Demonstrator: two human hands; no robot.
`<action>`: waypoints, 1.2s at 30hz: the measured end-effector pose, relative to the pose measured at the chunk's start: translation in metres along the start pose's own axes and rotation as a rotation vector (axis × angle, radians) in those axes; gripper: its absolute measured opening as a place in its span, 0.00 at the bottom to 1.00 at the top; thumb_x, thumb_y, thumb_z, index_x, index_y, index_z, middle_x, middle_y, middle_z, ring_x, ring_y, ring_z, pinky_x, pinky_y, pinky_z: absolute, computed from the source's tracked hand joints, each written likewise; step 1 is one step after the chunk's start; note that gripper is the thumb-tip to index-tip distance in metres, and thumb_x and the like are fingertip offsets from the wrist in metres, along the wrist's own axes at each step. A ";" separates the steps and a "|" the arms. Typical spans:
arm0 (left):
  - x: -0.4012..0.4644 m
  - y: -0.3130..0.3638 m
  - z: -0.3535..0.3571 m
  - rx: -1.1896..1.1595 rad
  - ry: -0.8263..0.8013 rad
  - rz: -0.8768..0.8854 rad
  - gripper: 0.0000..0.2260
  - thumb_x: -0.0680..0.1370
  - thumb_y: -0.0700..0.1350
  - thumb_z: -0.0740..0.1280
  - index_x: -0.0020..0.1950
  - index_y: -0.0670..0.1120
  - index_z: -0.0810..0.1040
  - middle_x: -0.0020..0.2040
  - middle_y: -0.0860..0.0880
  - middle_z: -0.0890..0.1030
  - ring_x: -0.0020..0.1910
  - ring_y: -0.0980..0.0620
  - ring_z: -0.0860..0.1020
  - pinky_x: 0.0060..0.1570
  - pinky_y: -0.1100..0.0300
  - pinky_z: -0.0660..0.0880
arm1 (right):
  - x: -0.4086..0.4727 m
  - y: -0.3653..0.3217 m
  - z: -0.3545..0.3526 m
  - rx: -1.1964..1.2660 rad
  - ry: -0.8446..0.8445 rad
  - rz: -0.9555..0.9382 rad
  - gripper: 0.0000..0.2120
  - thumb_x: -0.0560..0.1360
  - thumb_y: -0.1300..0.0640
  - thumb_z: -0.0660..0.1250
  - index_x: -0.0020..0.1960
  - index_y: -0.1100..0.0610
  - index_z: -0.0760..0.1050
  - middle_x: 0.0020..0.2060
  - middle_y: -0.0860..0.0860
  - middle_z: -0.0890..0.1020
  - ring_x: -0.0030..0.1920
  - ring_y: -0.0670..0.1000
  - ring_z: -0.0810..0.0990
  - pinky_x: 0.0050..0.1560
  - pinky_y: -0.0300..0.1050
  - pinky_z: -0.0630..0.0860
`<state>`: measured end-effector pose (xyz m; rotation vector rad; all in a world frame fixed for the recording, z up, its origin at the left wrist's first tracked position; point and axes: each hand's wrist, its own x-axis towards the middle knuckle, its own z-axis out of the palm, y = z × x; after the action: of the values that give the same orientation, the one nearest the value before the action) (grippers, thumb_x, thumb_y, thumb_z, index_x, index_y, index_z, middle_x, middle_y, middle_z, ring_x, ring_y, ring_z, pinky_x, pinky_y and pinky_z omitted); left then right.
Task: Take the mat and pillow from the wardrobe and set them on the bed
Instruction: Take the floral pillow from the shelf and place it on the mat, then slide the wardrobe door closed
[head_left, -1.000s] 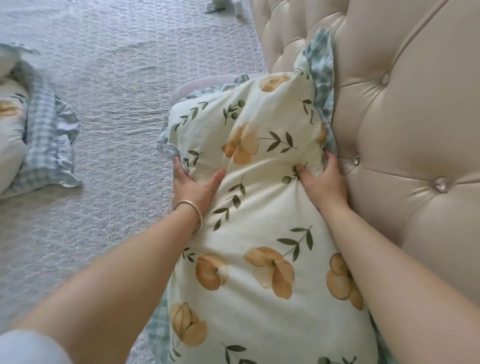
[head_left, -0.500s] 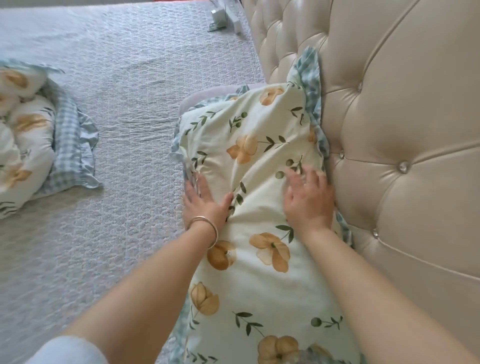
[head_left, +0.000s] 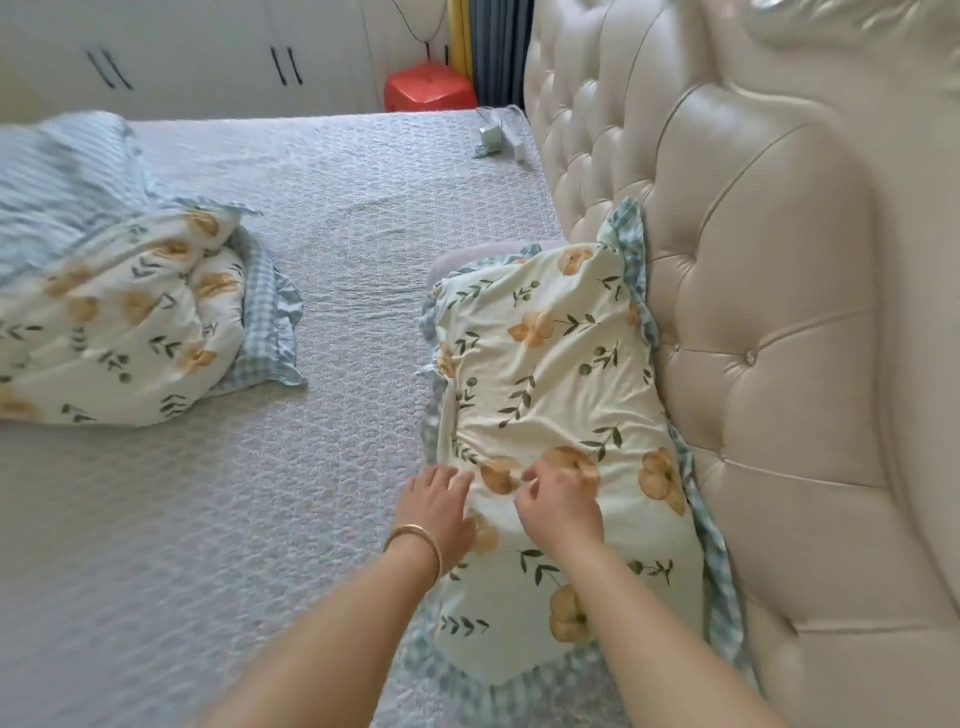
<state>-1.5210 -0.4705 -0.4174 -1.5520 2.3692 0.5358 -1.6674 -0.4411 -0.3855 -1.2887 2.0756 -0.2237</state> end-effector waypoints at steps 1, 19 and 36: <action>-0.010 -0.006 -0.007 -0.009 0.027 -0.025 0.24 0.79 0.52 0.56 0.74 0.50 0.57 0.73 0.48 0.64 0.72 0.47 0.62 0.70 0.53 0.61 | -0.008 -0.009 0.002 -0.007 -0.009 -0.015 0.12 0.75 0.57 0.58 0.56 0.56 0.72 0.53 0.55 0.81 0.51 0.57 0.77 0.48 0.47 0.73; -0.286 -0.210 -0.061 -0.404 0.575 -0.756 0.23 0.79 0.59 0.54 0.69 0.47 0.68 0.66 0.46 0.73 0.65 0.46 0.69 0.62 0.51 0.68 | -0.166 -0.263 0.112 -0.129 -0.335 -0.696 0.26 0.75 0.48 0.62 0.71 0.50 0.61 0.63 0.51 0.75 0.61 0.52 0.74 0.58 0.48 0.71; -0.666 -0.465 -0.027 -0.585 1.134 -1.468 0.18 0.79 0.52 0.59 0.67 0.46 0.70 0.64 0.43 0.73 0.64 0.44 0.70 0.63 0.52 0.67 | -0.483 -0.533 0.398 -0.140 -0.675 -1.190 0.18 0.78 0.49 0.60 0.67 0.50 0.67 0.59 0.49 0.78 0.54 0.50 0.77 0.52 0.45 0.75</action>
<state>-0.8303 -0.1024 -0.1972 -3.7843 0.5793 -0.1274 -0.8941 -0.2184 -0.2174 -2.1656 0.6100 -0.1150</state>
